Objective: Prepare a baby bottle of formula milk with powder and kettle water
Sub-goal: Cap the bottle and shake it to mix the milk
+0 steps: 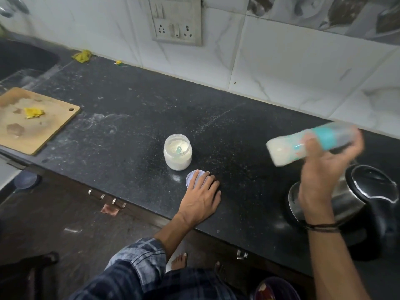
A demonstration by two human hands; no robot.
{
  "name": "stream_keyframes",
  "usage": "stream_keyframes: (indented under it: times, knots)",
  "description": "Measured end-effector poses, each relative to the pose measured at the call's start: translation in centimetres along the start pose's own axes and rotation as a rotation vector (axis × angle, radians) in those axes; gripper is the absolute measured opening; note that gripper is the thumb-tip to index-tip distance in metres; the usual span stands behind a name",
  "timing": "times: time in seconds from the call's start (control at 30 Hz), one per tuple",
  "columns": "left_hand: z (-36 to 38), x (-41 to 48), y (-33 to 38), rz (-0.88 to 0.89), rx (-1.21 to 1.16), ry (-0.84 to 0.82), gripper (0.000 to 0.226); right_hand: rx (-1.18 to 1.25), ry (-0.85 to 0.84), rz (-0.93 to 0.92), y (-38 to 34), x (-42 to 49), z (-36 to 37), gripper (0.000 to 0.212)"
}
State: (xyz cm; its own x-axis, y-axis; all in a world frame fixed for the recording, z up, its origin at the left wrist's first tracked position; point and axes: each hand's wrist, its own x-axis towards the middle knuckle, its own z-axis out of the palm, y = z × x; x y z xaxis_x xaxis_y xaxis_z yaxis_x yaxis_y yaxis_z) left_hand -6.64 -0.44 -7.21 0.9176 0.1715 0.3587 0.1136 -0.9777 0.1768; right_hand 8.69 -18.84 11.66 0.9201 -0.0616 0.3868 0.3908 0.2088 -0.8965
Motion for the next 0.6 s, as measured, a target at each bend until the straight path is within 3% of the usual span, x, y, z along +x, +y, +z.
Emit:
stream_keyframes:
  times: [0.07,0.17,0.3,0.33,0.43,0.47,0.57,0.6]
  knots:
    - [-0.1,-0.1,0.1,-0.001,0.006,-0.008,0.035,0.008,0.067,0.001,0.1,0.4,0.3,0.076]
    - [-0.3,-0.3,0.1,0.015,0.005,-0.011,0.035,-0.164,-0.149,0.074,0.4,-0.6,0.1,0.072]
    - [-0.4,0.0,0.1,-0.003,0.009,-0.016,0.036,0.003,0.156,0.043,0.4,0.6,0.0,0.074]
    - [-0.4,0.0,0.1,0.001,0.008,-0.017,0.037,-0.009,0.128,0.057,0.0,0.5,0.4,0.074]
    - [-0.2,-0.2,0.0,0.015,0.002,-0.013,0.037,-0.187,-0.178,0.102,0.5,-0.7,-0.1,0.074]
    - [-0.2,-0.1,0.0,0.011,0.003,-0.012,0.037,-0.169,-0.157,0.081,0.3,-0.8,-0.1,0.074]
    - [0.0,0.0,0.0,-0.004,0.007,-0.012,0.038,0.019,0.13,0.049,0.3,0.1,0.1,0.079]
    - [0.1,-0.1,-0.1,0.001,0.009,-0.01,0.038,0.011,0.124,0.06,0.1,-0.1,0.5,0.078]
